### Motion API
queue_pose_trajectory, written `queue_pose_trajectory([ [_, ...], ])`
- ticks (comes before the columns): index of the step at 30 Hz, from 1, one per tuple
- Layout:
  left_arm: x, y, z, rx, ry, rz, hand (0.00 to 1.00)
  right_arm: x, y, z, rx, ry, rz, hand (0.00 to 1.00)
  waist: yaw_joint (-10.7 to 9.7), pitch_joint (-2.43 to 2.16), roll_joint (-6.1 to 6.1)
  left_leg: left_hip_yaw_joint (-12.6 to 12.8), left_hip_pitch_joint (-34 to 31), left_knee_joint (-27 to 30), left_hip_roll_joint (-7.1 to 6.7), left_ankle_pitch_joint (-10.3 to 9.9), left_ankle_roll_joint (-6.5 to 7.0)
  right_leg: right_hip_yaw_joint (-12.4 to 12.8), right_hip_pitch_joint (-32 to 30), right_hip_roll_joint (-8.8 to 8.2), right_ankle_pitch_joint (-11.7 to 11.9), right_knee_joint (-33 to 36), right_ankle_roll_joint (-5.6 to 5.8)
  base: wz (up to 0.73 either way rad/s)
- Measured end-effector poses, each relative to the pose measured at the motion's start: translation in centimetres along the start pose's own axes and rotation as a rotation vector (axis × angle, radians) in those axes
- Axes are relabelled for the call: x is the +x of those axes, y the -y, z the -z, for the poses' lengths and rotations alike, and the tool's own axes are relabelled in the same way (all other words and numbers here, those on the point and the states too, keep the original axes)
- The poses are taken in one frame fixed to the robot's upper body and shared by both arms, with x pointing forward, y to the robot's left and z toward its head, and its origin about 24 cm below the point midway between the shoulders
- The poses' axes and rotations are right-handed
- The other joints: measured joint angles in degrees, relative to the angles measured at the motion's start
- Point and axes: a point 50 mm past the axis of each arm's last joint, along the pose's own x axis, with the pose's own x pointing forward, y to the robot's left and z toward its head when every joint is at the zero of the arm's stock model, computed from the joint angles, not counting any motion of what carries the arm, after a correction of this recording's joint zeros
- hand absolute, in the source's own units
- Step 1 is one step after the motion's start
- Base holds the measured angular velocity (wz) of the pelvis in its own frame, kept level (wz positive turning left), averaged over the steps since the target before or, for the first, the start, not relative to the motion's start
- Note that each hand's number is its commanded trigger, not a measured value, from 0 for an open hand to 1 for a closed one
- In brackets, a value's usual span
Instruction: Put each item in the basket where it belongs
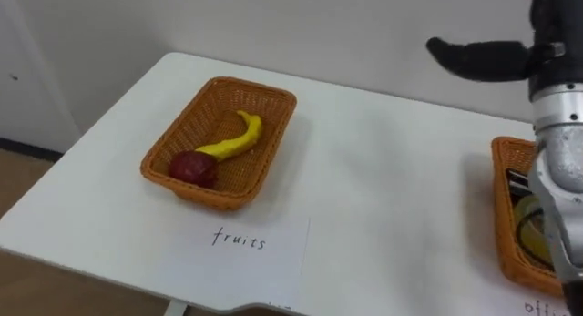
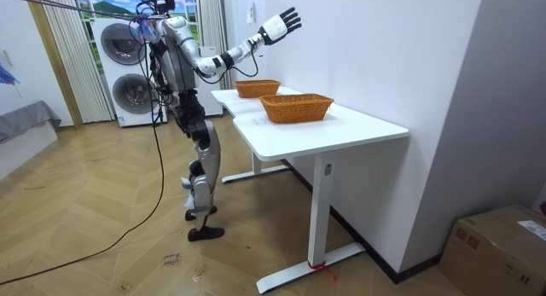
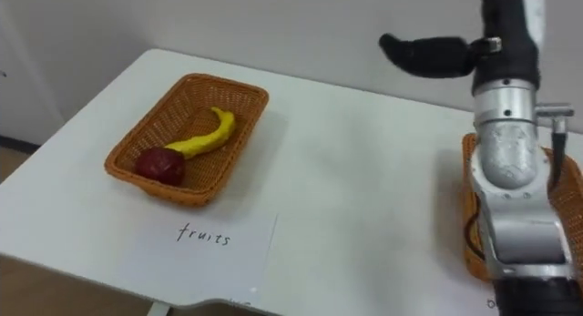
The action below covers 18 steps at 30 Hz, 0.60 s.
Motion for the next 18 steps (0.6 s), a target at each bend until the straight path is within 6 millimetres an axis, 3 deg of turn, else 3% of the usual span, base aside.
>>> queue_pose_trajectory([
  [2,-0.1,0.0,0.1,-0.003,0.004,-0.001,0.0,-0.4,1.4,-0.1,0.013,0.017,0.071,0.0,-1.98,0.13,0.14,0.37,-0.01,0.03,0.0,-0.02,0.01,0.63,-0.07,0.08,-0.03,-0.15,-0.04,-0.09],
  [8,-0.1,-0.1,-0.3,-0.016,0.046,-0.019,0.0,-1.5,4.5,0.4,0.029,0.005,0.273,0.0,-4.35,0.45,-0.26,2.4,1.43,-0.62,0.03,-0.27,0.08,3.13,-0.08,0.82,-0.08,-0.3,-0.03,-0.18],
  [18,-0.2,-0.1,-0.2,-0.022,0.046,-0.049,0.0,-3.1,9.4,0.2,0.144,-0.008,0.586,0.0,-7.48,0.12,-0.73,4.18,2.7,-1.81,0.82,-0.78,-0.18,4.3,0.13,1.39,-0.02,-1.04,-0.07,-0.1],
])
